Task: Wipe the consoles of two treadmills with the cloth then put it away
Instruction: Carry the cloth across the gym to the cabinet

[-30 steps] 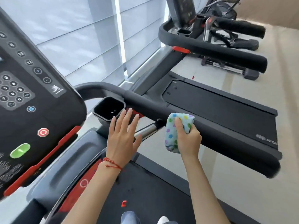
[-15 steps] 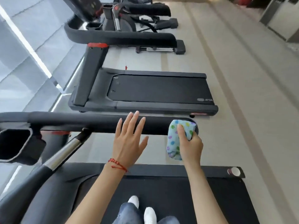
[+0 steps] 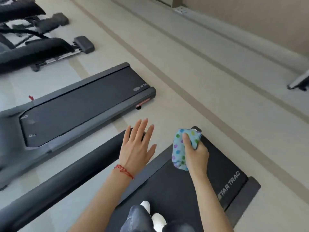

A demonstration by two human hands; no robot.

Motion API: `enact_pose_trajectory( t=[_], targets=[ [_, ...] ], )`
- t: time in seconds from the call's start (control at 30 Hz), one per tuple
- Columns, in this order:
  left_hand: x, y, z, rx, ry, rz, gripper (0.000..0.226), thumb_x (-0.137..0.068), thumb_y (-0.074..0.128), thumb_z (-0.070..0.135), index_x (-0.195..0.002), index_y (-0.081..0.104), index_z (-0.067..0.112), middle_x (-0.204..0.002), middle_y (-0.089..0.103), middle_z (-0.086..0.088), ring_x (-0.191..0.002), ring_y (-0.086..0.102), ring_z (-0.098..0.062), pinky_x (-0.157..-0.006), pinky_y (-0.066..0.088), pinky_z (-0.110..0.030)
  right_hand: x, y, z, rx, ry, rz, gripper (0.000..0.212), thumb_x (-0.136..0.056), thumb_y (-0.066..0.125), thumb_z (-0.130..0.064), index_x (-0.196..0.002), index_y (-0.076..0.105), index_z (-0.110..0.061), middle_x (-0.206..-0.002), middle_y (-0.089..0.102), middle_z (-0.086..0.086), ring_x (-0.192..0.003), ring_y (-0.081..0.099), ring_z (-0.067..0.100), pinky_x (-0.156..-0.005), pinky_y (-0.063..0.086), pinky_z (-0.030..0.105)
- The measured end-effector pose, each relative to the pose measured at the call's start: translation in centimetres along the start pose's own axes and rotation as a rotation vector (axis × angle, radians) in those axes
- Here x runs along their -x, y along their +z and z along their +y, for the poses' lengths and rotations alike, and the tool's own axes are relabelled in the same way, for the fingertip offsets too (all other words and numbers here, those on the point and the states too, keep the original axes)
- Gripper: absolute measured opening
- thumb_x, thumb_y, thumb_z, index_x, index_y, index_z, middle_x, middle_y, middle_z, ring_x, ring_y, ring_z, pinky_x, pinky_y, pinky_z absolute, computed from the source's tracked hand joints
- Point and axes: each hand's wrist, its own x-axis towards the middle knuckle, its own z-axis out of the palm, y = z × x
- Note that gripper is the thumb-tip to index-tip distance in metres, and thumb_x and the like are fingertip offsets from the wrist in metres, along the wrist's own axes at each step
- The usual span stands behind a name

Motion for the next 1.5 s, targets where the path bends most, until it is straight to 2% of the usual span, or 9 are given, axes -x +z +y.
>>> enact_pose_trajectory(
  t=[0.13, 0.33, 0.43, 0.57, 0.7, 1.03, 1.23, 1.4, 1.5],
  targets=[
    [-2.8, 2.0, 2.5, 0.069, 0.145, -0.060, 0.053, -0.088, 0.038, 0.041, -0.132, 0.043, 0.011, -0.138, 0.047, -0.017, -0.128, 0.039, -0.034, -0.104, 0.026, -0.054, -0.3, -3.1, 2.1, -0.043, 0.084, 0.148, 0.015, -0.086, 0.060, -0.038, -0.087, 0.061, -0.023, -0.079, 0.060, -0.018, -0.074, 0.056, -0.007, -0.062, 0.042, 0.011],
    [-7.3, 5.3, 9.1, 0.166, 0.347, -0.081, 0.054, -0.087, 0.040, 0.040, -0.132, 0.043, 0.010, -0.138, 0.047, -0.018, -0.129, 0.032, -0.032, -0.108, 0.024, -0.050, -1.7, -9.7, 5.0, -0.044, 0.191, 0.390, 0.019, -0.086, 0.059, -0.038, -0.085, 0.059, -0.020, -0.076, 0.059, -0.013, -0.070, 0.056, 0.000, -0.058, 0.042, 0.014],
    [-10.0, 7.1, 13.4, 0.218, 0.426, -0.093, 0.053, -0.087, 0.041, 0.039, -0.131, 0.044, 0.009, -0.138, 0.047, -0.018, -0.130, 0.032, -0.032, -0.108, 0.021, -0.047, -3.5, -13.7, 6.2, -0.044, 0.236, 0.504, 0.023, -0.085, 0.060, -0.040, -0.084, 0.060, -0.017, -0.080, 0.061, -0.004, -0.074, 0.060, 0.013, -0.066, 0.048, 0.025],
    [-13.8, 9.6, 19.6, 0.246, 0.498, -0.121, 0.052, -0.088, 0.040, 0.039, -0.130, 0.047, 0.008, -0.138, 0.047, -0.018, -0.130, 0.033, -0.031, -0.106, 0.022, -0.047, -6.8, -19.3, 8.0, -0.095, 0.290, 0.599, 0.020, -0.085, 0.061, -0.039, -0.079, 0.058, -0.021, -0.082, 0.062, -0.003, -0.079, 0.061, 0.017, -0.072, 0.049, 0.029],
    [-17.5, 11.7, 24.8, 0.244, 0.522, -0.156, 0.054, -0.088, 0.040, 0.039, -0.128, 0.054, 0.006, -0.138, 0.047, -0.016, -0.130, 0.035, -0.030, -0.104, 0.032, -0.051, -10.8, -24.5, 9.2, -0.102, 0.327, 0.652, 0.031, -0.085, 0.060, -0.042, -0.086, 0.063, -0.012, -0.085, 0.065, 0.002, -0.079, 0.062, 0.018, -0.072, 0.050, 0.030],
    [-27.3, 17.0, 32.3, 0.258, 0.585, -0.127, 0.052, -0.089, 0.039, 0.039, -0.132, 0.043, 0.009, -0.139, 0.046, -0.016, -0.130, 0.034, -0.031, -0.106, 0.025, -0.048, -22.3, -31.3, 9.5, -0.104, 0.329, 0.712, 0.032, -0.086, 0.059, -0.042, -0.088, 0.063, -0.010, -0.086, 0.066, 0.003, -0.082, 0.064, 0.020, -0.074, 0.053, 0.033],
    [-36.4, 21.9, 35.6, 0.272, 0.609, -0.141, 0.052, -0.090, 0.038, 0.039, -0.132, 0.041, 0.010, -0.139, 0.045, -0.017, -0.131, 0.033, -0.031, -0.106, 0.026, -0.049, -32.5, -33.5, 9.1, -0.092, 0.307, 0.719, 0.029, -0.086, 0.059, -0.039, -0.082, 0.061, -0.010, -0.077, 0.062, -0.003, -0.073, 0.058, 0.013, -0.060, 0.045, 0.021],
    [-44.3, 25.5, 38.5, 0.276, 0.657, -0.171, 0.053, -0.089, 0.038, 0.039, -0.132, 0.045, 0.008, -0.139, 0.046, -0.017, -0.130, 0.033, -0.030, -0.106, 0.026, -0.049, -41.2, -35.4, 8.6, -0.077, 0.344, 0.721, 0.034, -0.085, 0.060, -0.043, -0.076, 0.059, -0.009, -0.072, 0.059, -0.004, -0.071, 0.057, 0.014, -0.062, 0.045, 0.025],
    [-48.8, 27.2, 40.6, 0.265, 0.685, -0.173, 0.053, -0.089, 0.038, 0.039, -0.132, 0.046, 0.008, -0.138, 0.047, -0.017, -0.130, 0.033, -0.030, -0.105, 0.031, -0.051, -45.3, -36.8, 8.1, -0.077, 0.343, 0.721, 0.033, -0.085, 0.059, -0.042, -0.080, 0.060, -0.010, -0.074, 0.060, -0.005, -0.070, 0.057, 0.010, -0.058, 0.044, 0.021]
  ],
)
